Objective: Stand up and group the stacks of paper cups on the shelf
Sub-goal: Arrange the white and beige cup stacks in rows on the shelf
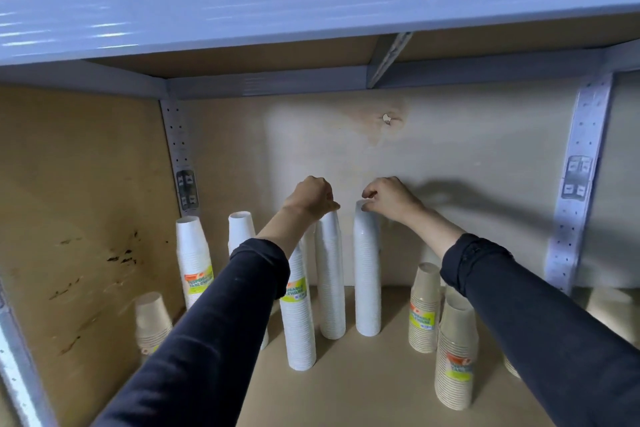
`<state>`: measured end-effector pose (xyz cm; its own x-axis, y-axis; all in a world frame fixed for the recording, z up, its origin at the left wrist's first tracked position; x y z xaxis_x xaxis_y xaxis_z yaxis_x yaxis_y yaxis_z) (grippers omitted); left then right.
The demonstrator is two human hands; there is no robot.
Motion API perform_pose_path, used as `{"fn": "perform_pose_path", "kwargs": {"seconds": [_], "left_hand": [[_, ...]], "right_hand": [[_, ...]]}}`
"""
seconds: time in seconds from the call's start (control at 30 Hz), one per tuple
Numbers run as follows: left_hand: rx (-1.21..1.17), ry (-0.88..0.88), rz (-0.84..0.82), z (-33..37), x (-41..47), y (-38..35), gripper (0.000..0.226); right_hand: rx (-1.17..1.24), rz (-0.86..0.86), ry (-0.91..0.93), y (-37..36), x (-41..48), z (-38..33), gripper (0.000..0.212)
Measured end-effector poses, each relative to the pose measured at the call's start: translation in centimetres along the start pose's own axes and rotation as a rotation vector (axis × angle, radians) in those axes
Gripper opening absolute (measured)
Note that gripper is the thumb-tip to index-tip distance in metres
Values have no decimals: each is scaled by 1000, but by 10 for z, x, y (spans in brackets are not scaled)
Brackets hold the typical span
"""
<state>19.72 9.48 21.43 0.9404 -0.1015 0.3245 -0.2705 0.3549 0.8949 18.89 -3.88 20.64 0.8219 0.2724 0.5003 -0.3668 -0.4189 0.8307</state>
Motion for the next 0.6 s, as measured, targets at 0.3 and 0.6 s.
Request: {"fn": "perform_pose_path", "kwargs": {"seconds": [0.3, 0.6], "left_hand": [[68, 25, -4, -4, 8, -20, 28], [30, -93, -83, -8, 9, -15, 23]], "right_hand": [[33, -78, -10, -15, 6, 5, 16], [13, -9, -101, -8, 5, 8, 17]]}}
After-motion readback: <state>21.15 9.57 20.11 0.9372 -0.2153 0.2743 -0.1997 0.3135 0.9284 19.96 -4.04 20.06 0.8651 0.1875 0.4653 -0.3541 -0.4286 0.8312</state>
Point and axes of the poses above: each hand's wrist, its own x-axis towards the middle knuckle, its own y-axis out of the back of the hand, z = x × y, the point moved 7 cm from there along x, towards the middle knuckle, and after that the axes turned 13 degrees about y, right-handed, at the moved point
